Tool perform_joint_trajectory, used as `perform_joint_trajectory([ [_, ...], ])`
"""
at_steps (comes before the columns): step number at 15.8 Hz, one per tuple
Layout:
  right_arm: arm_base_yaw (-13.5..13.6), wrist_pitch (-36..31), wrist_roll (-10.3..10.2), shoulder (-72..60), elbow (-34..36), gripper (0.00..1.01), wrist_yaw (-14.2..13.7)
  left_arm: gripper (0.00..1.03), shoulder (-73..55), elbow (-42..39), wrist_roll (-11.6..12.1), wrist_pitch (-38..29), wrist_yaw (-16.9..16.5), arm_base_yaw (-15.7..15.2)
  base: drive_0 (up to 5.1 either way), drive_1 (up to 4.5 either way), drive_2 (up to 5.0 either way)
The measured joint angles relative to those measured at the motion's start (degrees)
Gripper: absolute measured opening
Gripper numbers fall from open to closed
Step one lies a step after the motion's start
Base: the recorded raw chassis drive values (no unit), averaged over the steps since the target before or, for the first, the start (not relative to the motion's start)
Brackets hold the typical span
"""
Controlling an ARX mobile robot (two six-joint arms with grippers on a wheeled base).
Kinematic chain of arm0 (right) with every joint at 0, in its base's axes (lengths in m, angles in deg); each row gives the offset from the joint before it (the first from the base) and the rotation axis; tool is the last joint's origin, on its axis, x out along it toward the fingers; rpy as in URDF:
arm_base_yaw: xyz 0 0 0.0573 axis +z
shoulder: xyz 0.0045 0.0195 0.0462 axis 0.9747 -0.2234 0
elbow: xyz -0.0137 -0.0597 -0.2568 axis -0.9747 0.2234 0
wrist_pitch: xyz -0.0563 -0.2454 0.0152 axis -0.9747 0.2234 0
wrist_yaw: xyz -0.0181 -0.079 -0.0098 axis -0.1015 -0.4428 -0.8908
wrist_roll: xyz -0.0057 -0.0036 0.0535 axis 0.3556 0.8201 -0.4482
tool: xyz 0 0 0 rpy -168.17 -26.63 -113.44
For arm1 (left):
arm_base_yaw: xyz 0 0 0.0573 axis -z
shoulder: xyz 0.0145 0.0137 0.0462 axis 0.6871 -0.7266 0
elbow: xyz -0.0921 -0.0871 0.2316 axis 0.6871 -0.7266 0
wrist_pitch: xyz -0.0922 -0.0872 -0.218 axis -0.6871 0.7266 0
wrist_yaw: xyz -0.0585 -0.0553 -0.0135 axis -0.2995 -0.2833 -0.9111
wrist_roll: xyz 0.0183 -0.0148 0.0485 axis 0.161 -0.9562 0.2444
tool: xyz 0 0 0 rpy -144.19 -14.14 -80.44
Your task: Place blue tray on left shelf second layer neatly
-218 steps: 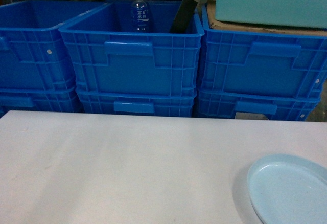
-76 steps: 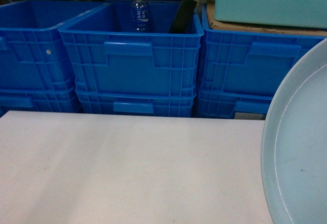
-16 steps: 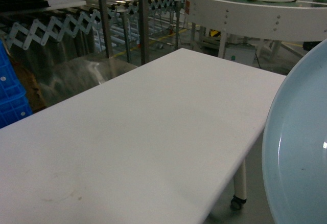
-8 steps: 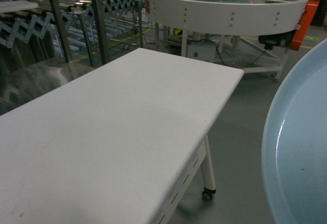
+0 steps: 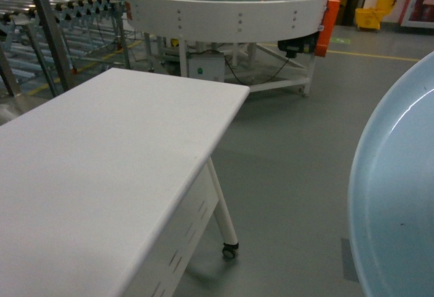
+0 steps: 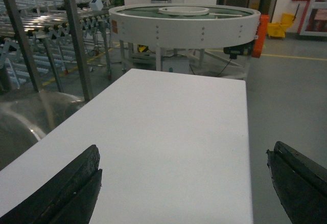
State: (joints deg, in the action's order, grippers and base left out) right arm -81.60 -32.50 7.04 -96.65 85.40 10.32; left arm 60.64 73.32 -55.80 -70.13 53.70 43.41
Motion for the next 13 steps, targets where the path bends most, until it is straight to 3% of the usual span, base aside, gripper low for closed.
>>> perform_joint_trajectory([
  [10, 0.00, 0.02, 0.04, 0.00, 0.00, 0.02, 0.00, 0.98, 0.00, 0.00, 0.00, 0.00, -0.02, 0.00, -1.6, -1.57, -1.6],
  [13, 0.02, -0.07, 0.07, 0.26, 0.02, 0.02, 0.13, 0.98, 0.00, 0.00, -0.02, 0.04, 0.13, 0.00, 2.3, -1.36, -6.3],
])
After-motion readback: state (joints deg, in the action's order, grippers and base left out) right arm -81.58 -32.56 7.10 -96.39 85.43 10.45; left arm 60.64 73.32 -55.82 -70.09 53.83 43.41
